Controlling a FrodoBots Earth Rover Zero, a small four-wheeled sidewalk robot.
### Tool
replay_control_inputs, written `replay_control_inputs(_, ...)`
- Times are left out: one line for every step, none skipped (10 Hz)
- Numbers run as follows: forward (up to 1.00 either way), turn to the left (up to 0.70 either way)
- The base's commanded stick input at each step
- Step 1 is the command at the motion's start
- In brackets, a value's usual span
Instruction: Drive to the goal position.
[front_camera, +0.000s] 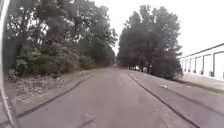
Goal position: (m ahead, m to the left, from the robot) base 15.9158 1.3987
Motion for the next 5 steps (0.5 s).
replay_control_inputs(0.70,0.02)
replay_control_inputs(0.70,0.03)
replay_control_inputs(0.70,0.03)
replay_control_inputs(0.70,0.03)
replay_control_inputs(0.70,0.02)
